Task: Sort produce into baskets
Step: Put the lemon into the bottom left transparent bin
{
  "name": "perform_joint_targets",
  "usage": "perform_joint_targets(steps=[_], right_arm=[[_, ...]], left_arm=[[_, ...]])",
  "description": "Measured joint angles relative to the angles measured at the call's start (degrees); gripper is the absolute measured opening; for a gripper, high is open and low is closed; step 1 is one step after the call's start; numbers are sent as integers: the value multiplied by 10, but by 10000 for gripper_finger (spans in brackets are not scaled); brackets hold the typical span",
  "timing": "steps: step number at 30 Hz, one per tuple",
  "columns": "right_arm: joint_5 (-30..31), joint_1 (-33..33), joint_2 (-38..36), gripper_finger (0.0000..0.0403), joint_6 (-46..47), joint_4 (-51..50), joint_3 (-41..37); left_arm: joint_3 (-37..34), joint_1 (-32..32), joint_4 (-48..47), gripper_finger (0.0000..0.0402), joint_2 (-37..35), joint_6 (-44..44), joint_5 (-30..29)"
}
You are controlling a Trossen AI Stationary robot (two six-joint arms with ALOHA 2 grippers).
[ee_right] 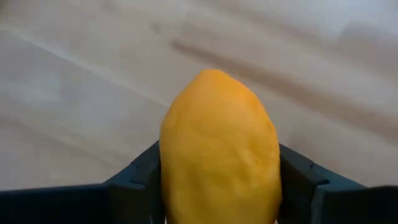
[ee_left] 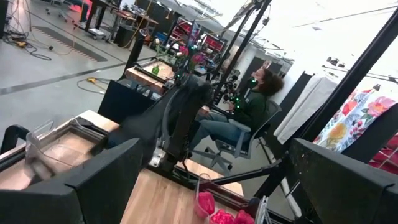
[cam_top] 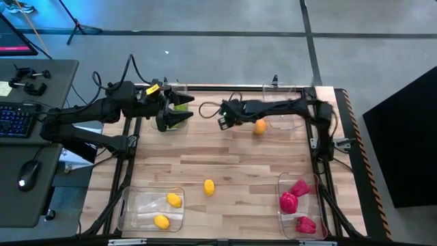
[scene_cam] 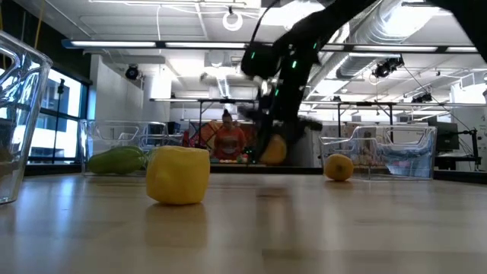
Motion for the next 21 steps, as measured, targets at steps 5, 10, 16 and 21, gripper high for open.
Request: perform_joint_targets(steps=[5,10,16,21], right_arm=[[54,8,-117,187,-83,-80,0],[124,21,-233,198,-103,-183,-14],[165,43,-400,205,30,-218,-156],[189,50,-527,190,94,-175,-247]], left_arm=[[0,0,-7,395,0,-8,0],[0,0,-15,395,3,-10,-6],[0,0,-19,395,17,-10,-9],[0,1,-19,395,29,-10,-9]])
